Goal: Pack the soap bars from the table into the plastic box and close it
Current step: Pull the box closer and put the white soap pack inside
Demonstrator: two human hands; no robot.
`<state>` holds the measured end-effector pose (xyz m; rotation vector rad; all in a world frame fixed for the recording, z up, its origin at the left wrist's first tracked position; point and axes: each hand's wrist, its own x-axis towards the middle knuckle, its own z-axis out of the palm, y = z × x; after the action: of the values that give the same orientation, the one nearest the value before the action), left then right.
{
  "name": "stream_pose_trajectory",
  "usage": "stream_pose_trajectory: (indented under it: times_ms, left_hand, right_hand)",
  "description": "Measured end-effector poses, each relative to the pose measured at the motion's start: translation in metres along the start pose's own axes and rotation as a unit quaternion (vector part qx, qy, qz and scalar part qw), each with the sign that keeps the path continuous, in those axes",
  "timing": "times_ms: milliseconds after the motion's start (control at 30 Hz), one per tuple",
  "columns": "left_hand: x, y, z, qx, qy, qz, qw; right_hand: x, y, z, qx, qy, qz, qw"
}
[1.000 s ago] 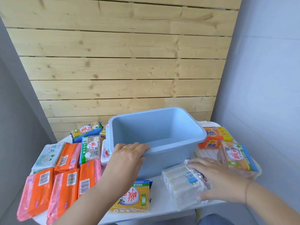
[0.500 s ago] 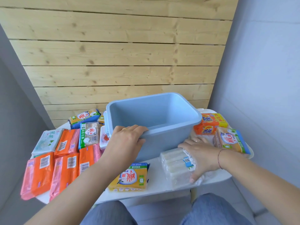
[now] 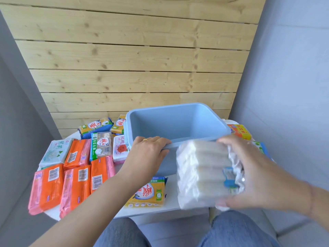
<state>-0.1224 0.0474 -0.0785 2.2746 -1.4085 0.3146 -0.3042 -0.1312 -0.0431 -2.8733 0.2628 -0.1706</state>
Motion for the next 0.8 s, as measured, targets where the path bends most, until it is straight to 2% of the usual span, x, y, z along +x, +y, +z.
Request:
stream_pose_trajectory:
  times_ms: [67, 100, 133, 200, 267, 367, 400, 533, 600, 667, 800]
  left_hand:
    - [0.002, 0.007, -0.001, 0.01, 0.029, 0.033, 0.999]
    - [0.003, 0.01, -0.002, 0.007, 0.032, 0.034, 0.999]
    - [0.002, 0.014, 0.0, 0.0, 0.013, 0.028, 1.0]
    - [0.0, 0.017, 0.006, -0.014, -0.015, 0.009, 1.0]
    - [-0.003, 0.016, 0.009, -0.011, -0.019, 0.003, 1.0]
    - [-0.004, 0.018, 0.007, 0.0, -0.021, 0.001, 1.0]
    - [-0.004, 0.017, 0.006, -0.002, -0.015, 0.005, 1.0]
    - [-0.004, 0.017, 0.002, -0.095, 0.016, -0.009, 0.995]
    - [-0.002, 0.01, 0.0, -0.092, 0.089, -0.049, 0.991]
    - [0.001, -0.001, -0.002, -0.03, 0.096, -0.108, 0.989]
    - [0.005, -0.015, 0.006, 0.012, 0.013, -0.148, 0.989]
  right_hand:
    - [0.007, -0.014, -0.032, 0.116, 0.046, -0.005, 0.992]
    - [0.012, -0.024, -0.047, 0.156, 0.093, 0.012, 0.983]
    - [0.012, -0.031, -0.061, 0.202, 0.101, 0.027, 0.974]
    - [0.04, -0.029, -0.073, 0.237, 0.138, 0.045, 0.96]
    - [0.075, -0.018, -0.073, 0.226, 0.158, 0.118, 0.954]
    - [0.113, -0.006, -0.055, 0.122, 0.122, 0.202, 0.964]
    - [0.121, -0.003, -0.046, 0.118, 0.101, 0.229, 0.961]
    - [0.144, 0.003, -0.002, 0.23, 0.03, 0.303, 0.924]
    - [0.151, 0.001, 0.015, 0.23, -0.008, 0.322, 0.918]
    - [0.159, -0.002, 0.027, 0.166, -0.042, 0.34, 0.925]
    - [0.165, -0.003, 0.039, -0.013, -0.099, 0.341, 0.935]
